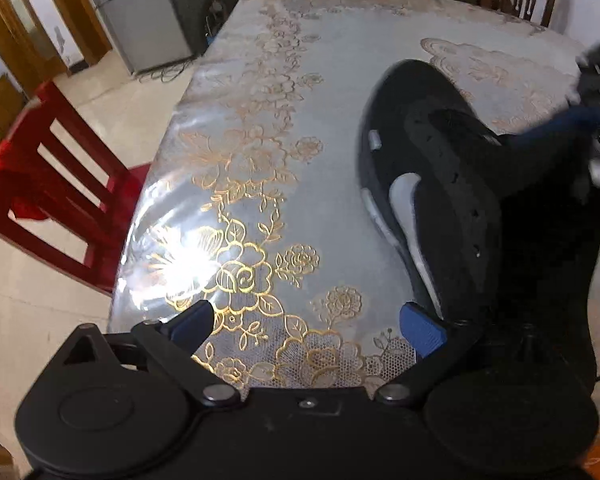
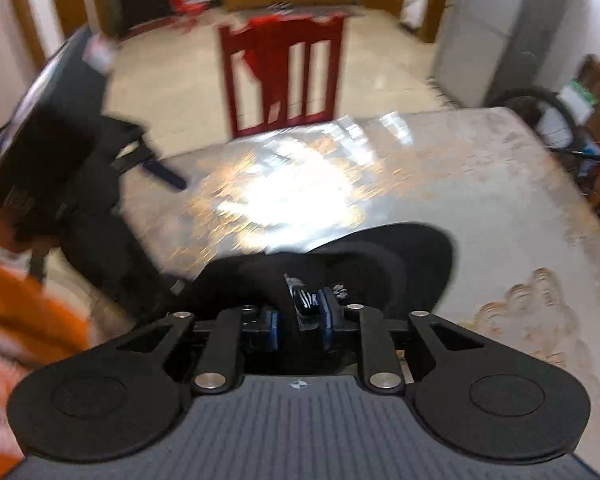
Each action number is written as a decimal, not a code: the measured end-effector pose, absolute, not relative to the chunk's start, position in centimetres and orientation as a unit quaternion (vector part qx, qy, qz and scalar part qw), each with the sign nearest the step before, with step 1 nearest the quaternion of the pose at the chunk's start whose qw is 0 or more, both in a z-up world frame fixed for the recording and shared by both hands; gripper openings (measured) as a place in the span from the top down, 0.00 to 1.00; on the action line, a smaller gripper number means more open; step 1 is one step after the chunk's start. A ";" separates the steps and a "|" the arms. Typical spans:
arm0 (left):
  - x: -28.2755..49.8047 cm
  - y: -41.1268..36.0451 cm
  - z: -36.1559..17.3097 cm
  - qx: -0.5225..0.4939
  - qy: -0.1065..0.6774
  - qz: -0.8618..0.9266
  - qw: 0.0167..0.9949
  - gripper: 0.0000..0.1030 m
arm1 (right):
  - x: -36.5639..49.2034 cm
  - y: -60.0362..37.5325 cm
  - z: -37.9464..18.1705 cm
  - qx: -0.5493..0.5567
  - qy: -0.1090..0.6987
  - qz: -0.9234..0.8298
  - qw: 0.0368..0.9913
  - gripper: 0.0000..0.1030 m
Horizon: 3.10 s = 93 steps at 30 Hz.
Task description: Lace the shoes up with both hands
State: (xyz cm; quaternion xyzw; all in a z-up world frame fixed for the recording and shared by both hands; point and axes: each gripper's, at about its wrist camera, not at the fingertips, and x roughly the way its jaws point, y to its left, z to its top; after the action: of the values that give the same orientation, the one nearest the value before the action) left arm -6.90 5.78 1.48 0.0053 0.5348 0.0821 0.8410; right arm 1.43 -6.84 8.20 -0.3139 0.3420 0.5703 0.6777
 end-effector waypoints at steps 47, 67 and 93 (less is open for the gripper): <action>-2.9 -0.6 7.5 0.070 0.463 0.044 0.883 0.03 | 5.7 -18.6 0.5 -0.145 0.428 0.397 0.799 0.50; -1.9 -1.6 5.9 0.053 0.485 0.081 0.869 0.02 | 7.5 -25.5 -0.1 -0.031 0.477 0.344 0.808 0.50; -2.9 -2.5 5.7 0.039 0.482 0.136 0.864 0.02 | 2.4 -17.2 -1.1 -0.613 0.121 0.669 0.404 0.69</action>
State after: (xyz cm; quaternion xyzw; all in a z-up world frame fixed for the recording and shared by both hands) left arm -2.89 -2.48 5.68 0.0391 0.4824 0.1360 0.8645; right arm 2.40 -17.21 -1.13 -0.6126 0.1209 0.6687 0.4038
